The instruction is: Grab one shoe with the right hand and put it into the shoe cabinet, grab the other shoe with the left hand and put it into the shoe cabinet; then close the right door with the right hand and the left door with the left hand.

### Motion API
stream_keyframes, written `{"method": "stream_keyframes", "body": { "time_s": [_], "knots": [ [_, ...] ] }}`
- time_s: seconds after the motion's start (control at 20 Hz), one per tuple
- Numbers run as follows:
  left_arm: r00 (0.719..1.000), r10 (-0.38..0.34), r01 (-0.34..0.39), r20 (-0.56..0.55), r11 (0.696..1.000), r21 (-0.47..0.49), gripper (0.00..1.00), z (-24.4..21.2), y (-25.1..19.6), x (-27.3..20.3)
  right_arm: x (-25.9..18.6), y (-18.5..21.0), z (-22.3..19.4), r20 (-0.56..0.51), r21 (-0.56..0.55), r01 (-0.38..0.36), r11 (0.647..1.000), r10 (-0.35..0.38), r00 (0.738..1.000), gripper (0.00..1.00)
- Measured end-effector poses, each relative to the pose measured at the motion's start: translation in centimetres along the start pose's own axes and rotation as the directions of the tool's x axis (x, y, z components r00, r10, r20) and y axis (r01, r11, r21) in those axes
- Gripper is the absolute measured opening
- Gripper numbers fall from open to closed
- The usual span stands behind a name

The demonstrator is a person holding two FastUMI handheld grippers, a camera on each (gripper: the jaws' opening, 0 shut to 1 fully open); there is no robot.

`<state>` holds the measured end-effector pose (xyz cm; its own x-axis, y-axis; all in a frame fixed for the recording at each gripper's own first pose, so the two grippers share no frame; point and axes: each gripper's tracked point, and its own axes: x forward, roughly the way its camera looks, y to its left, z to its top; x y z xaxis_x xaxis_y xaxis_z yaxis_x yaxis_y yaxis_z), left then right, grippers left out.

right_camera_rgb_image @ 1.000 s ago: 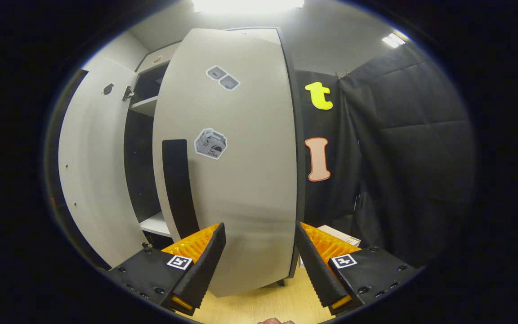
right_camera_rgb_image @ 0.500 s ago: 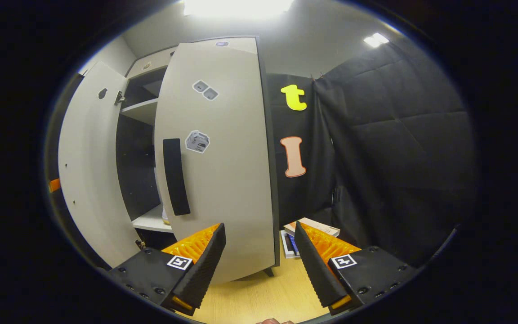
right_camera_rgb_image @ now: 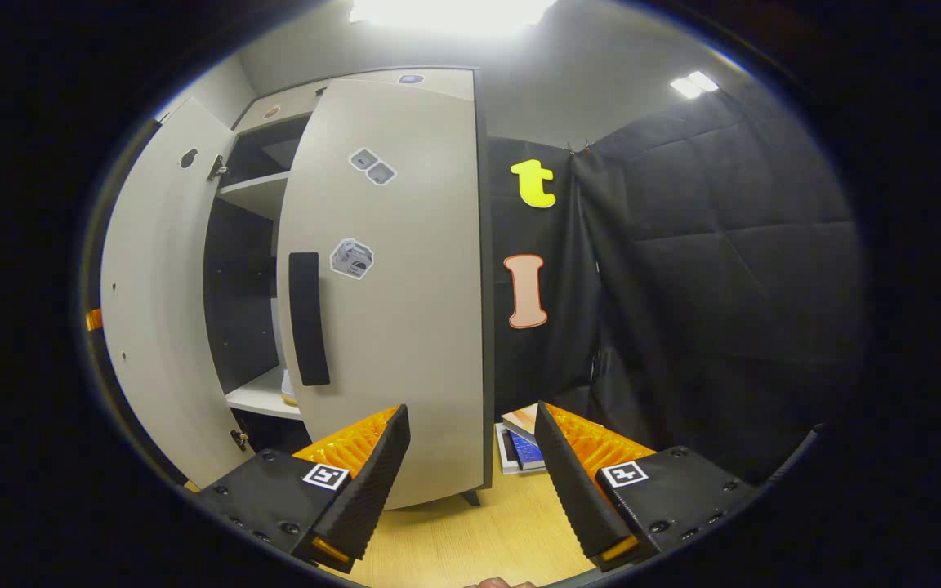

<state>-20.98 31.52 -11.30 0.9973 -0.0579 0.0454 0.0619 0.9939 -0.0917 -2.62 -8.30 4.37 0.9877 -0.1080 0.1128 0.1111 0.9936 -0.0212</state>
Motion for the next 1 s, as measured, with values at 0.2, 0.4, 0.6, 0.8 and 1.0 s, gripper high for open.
{"method": "stream_keyframes", "body": {
  "time_s": [0.2, 0.4, 0.6, 0.8, 1.0],
  "knots": [
    [0.998, 0.058, -0.059, -0.025, 0.998, -0.019, 0.95, -0.4, -0.4, -0.5, 0.9, 2.0, -1.4, -0.030, -0.009, -0.091, 0.996, 0.091, 0.995, 0.93],
    [0.994, 0.101, -0.100, -0.050, 0.995, 0.021, 0.93, -0.3, -3.6, -0.8, 2.3, 3.3, -3.4, -0.120, 0.030, -0.211, 0.977, 0.213, 0.970, 0.92],
    [0.994, 0.094, -0.094, -0.055, 0.995, -0.013, 0.95, -1.1, -8.9, 0.3, 3.1, 3.0, -2.7, -0.114, 0.002, -0.285, 0.959, 0.283, 0.952, 0.96],
    [0.996, 0.091, -0.092, -0.026, 0.994, -0.062, 0.95, -1.8, -15.2, 2.5, 3.3, 1.7, -2.2, -0.099, 0.002, -0.320, 0.947, 0.318, 0.943, 0.96],
    [0.997, 0.076, -0.076, -0.014, 0.995, -0.065, 0.94, -2.3, -21.2, 5.8, 3.5, 0.1, -2.4, -0.116, 0.010, -0.352, 0.936, 0.351, 0.929, 0.96]
  ]
}}
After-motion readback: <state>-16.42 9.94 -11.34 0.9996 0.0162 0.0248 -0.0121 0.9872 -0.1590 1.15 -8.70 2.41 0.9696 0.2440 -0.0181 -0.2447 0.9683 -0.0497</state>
